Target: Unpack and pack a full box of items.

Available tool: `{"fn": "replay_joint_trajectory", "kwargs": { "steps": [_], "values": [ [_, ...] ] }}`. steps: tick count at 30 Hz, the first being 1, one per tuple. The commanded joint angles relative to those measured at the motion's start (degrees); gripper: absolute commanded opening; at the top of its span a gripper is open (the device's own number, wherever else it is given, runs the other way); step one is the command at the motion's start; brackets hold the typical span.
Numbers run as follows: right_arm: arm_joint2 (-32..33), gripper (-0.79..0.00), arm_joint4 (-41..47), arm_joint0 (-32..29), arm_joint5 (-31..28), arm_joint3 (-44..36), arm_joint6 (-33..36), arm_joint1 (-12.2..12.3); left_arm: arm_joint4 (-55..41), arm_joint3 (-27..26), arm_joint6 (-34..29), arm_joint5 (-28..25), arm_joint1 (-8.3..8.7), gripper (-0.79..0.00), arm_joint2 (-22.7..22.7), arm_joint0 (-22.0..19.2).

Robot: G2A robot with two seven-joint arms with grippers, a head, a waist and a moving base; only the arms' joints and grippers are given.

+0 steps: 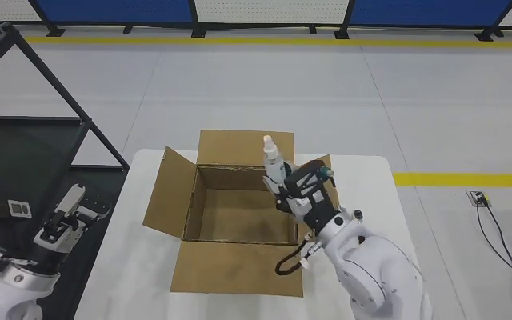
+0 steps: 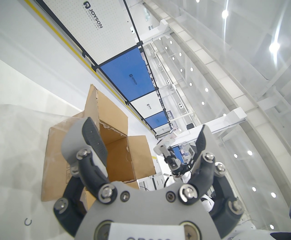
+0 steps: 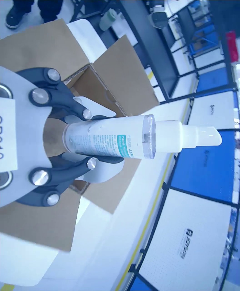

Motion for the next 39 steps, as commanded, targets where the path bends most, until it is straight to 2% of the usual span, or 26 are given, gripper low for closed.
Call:
{"fn": "replay_joint_trajectory", "kwargs": {
  "steps": [1,5,10,14,18,23,27,39],
  "values": [
    [3.93,-0.785,0.75,-2.93,1.23,-4.66,0.42,0.37,0.05,0.0,-0.19,0.08,0.02,0.0,0.22,-0.2],
    [11.55,-0.785,2.88,-7.45,4.43,-9.65,1.75,0.96,0.14,0.01,-0.7,0.53,0.09,0.0,0.93,-0.81],
    [20.66,-0.785,6.61,-10.5,6.21,-9.7,6.66,1.73,0.9,-0.12,-1.32,1.12,0.2,0.0,2.45,-2.14],
    [26.1,-0.785,8.5,-11.82,7.09,-6.18,12.0,2.39,1.25,0.09,-1.54,1.55,0.27,0.0,3.41,-3.04],
    [29.52,-0.785,9.53,-11.53,6.2,0.86,17.94,3.2,1.66,0.36,-1.59,1.9,0.33,0.0,4.22,-3.78],
    [31.32,-0.785,9.38,-9.27,4.56,11.93,22.47,4.24,2.35,0.27,-1.84,2.54,0.43,0.0,5.05,-4.71],
    [31.73,-0.785,8.74,-8.14,3.14,17.38,26.31,5.03,2.97,0.17,-1.85,3.11,0.54,0.0,5.38,-5.53],
    [29.77,-0.785,6.4,-4.97,2.3,24.42,30.52,6.76,3.85,0.42,-1.95,3.62,0.71,0.0,6.7,-6.63]
  ]
}}
